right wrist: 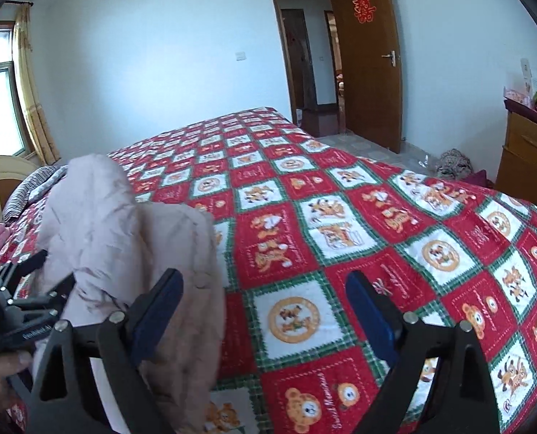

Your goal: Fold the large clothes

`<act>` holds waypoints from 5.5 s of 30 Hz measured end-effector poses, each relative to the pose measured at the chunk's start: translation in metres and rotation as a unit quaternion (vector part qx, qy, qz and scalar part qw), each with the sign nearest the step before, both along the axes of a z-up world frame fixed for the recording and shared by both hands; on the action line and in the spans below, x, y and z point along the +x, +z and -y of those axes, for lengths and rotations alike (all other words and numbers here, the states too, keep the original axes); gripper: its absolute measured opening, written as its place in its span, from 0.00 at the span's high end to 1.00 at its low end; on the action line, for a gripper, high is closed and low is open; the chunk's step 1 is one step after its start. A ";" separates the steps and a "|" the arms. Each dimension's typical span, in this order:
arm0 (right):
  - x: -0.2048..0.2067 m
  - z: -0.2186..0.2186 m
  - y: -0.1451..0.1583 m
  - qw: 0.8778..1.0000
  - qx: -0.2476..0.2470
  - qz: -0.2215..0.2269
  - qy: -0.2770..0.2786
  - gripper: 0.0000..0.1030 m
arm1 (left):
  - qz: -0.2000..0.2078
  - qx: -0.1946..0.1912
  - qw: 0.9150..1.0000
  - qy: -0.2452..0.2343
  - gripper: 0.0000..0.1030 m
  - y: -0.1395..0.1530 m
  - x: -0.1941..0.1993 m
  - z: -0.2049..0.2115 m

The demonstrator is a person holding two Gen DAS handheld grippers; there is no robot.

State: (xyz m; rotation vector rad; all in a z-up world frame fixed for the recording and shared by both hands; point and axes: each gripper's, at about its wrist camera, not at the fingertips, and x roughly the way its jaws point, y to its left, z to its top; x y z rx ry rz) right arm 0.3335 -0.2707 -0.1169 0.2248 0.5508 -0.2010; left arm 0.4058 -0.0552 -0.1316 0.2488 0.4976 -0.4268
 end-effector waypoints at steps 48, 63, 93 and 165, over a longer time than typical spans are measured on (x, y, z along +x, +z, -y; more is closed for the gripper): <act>0.131 -0.070 -0.045 0.995 0.000 -0.081 0.065 0.22 | -0.065 -0.033 0.990 0.120 0.01 -0.014 0.081 -0.029; 0.142 -0.065 -0.066 0.991 0.022 -0.113 0.063 0.19 | -0.118 -0.027 0.986 0.116 0.01 -0.033 0.100 -0.024; 0.153 -0.066 -0.076 0.989 0.020 -0.134 0.058 0.14 | -0.135 -0.024 0.983 0.123 0.01 -0.042 0.110 -0.023; 0.111 -0.225 -0.016 0.905 0.200 -0.045 0.372 0.78 | -0.046 -0.104 0.980 0.161 0.66 0.036 -0.067 -0.277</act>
